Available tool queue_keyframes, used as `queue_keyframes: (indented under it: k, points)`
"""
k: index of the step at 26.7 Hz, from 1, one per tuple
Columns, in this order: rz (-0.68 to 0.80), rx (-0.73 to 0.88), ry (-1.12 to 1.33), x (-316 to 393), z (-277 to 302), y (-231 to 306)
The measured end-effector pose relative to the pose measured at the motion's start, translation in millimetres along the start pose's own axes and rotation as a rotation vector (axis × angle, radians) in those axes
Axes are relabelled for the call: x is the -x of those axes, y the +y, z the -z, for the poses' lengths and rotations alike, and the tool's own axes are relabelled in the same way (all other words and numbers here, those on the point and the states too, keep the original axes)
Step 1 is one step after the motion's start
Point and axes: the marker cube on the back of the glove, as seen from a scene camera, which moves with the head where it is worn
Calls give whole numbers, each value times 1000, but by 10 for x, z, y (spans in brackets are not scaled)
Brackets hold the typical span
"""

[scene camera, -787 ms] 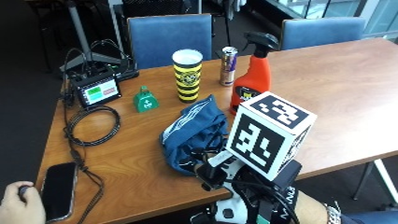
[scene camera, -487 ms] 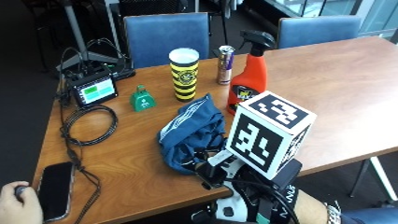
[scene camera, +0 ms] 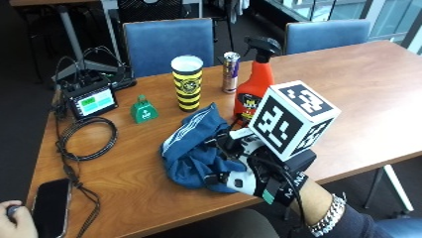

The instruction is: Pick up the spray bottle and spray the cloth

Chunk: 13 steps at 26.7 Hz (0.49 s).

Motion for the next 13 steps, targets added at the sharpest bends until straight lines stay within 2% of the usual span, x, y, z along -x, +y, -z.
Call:
queue_keyframes:
  k: [4, 13]
  points:
    - [-99, -99, -27, -241, 121, -179]
    - [-426, -398, -147, -802, 378, -644]
